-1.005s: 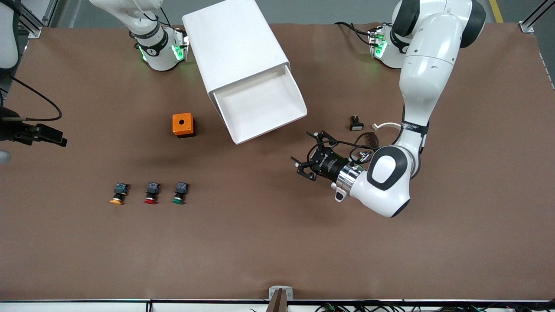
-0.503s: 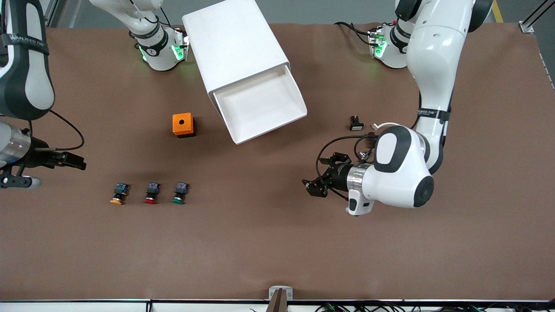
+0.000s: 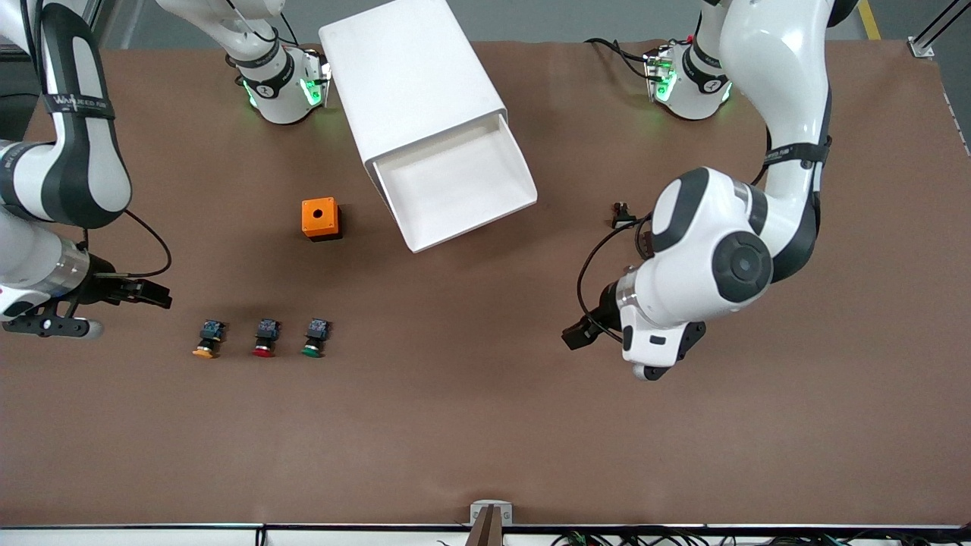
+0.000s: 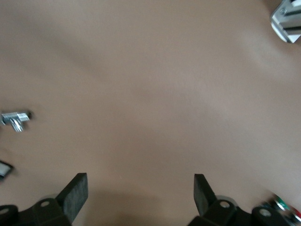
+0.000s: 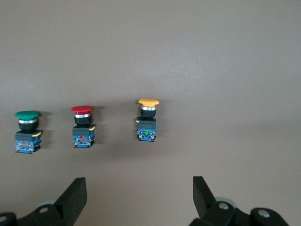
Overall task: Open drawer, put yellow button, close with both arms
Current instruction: 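Lower the right gripper onto the yellow button and grasp it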
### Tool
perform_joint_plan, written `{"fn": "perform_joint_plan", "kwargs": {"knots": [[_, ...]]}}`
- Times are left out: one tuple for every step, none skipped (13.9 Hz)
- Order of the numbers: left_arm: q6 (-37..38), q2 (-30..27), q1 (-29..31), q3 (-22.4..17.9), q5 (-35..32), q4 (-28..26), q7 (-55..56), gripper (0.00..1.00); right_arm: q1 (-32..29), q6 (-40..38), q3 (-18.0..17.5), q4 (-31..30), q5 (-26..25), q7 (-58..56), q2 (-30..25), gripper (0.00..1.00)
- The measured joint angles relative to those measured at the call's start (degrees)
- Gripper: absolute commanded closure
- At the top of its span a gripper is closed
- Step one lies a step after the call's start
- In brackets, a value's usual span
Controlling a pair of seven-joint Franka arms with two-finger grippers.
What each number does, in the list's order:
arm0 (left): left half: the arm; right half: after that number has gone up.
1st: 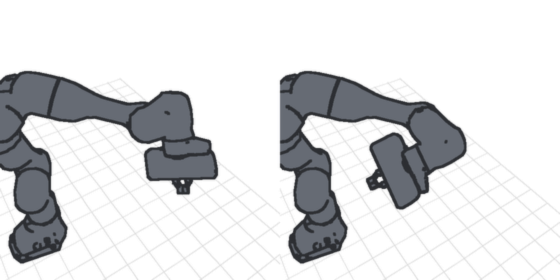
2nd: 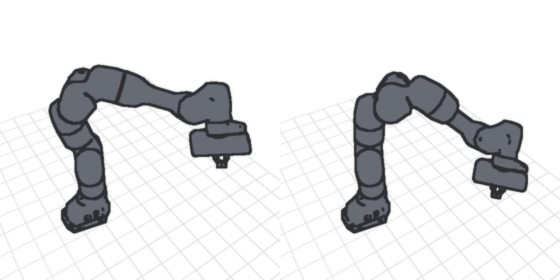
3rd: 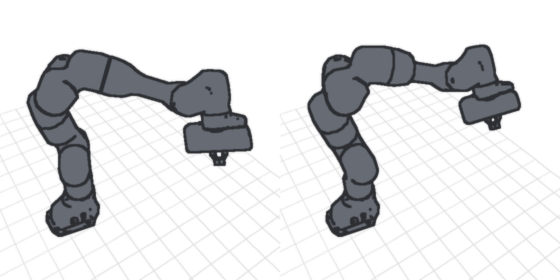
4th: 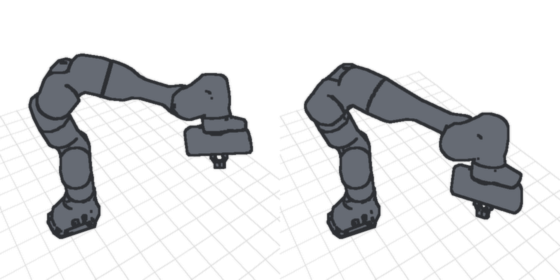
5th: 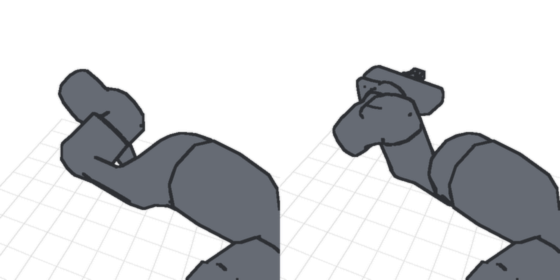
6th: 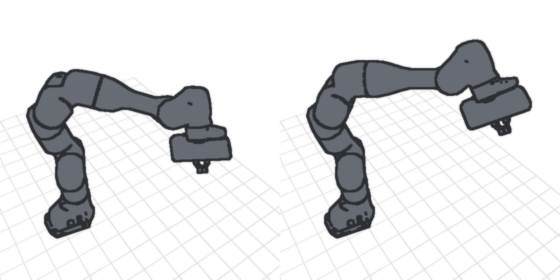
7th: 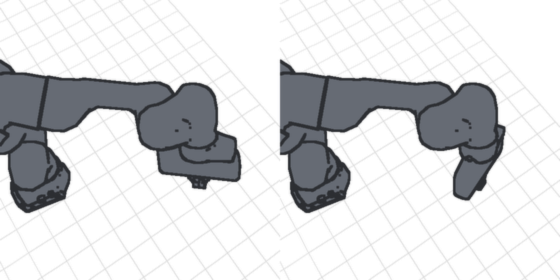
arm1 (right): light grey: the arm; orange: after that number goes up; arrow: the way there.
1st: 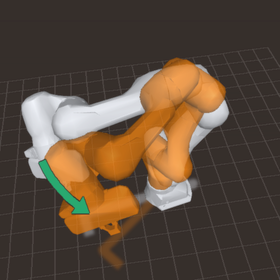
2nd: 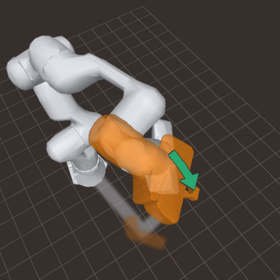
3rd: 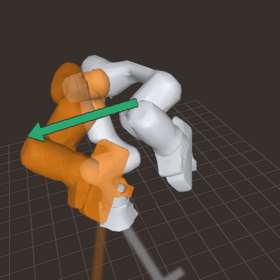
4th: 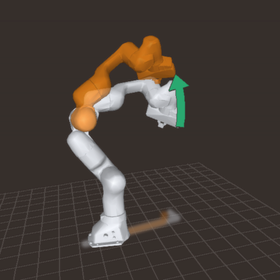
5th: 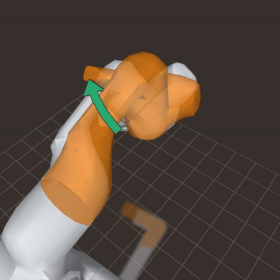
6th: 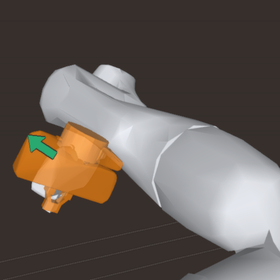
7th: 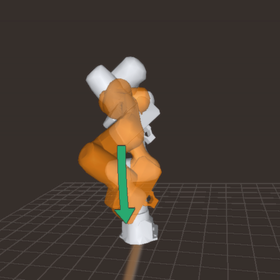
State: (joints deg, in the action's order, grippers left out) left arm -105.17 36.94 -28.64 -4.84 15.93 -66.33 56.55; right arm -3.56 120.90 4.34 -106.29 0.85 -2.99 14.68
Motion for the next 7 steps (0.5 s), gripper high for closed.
{"fn": "perform_joint_plan", "kwargs": {"knots": [[-0.22, -0.14, -0.51, 0.0, -1.83, -0.05, 0.05, 0.01, 0.0, 1.91, 0.0, -1.35, 0.0, 0.28, 0.06, 0.0], [-0.38, -0.13, -0.74, 0.0, -2.79, -0.13, 0.05, 0.01, 0.0, 3.98, 0.0, -2.71, 0.0, 0.53, 0.17, 0.0], [-0.46, -0.13, -0.81, -0.01, -3.64, -0.26, 0.04, 0.01, 0.0, 5.83, 0.0, -3.94, 0.01, 0.81, 0.33, 0.0], [-0.5, -0.13, -0.82, -0.01, -4.53, -0.34, 0.05, 0.01, 0.0, 7.39, 0.0, -5.06, 0.01, 1.22, 0.49, 0.0], [-0.52, -0.13, -0.82, -0.03, -5.23, -0.38, 0.05, 0.01, 0.0, 8.63, 0.0, -5.94, 0.01, 1.56, 0.67, 0.0], [-0.52, -0.13, -0.81, -0.11, -5.67, -0.4, 0.05, 0.01, 0.0, 9.35, 0.0, -6.5, 0.0, 1.92, 0.86, 0.0], [-0.52, -0.13, -0.8, -0.3, -6.11, -0.46, 0.05, 0.01, 0.0, 9.81, 0.0, -6.86, 0.0, 2.35, 1.07, 0.0]]}}
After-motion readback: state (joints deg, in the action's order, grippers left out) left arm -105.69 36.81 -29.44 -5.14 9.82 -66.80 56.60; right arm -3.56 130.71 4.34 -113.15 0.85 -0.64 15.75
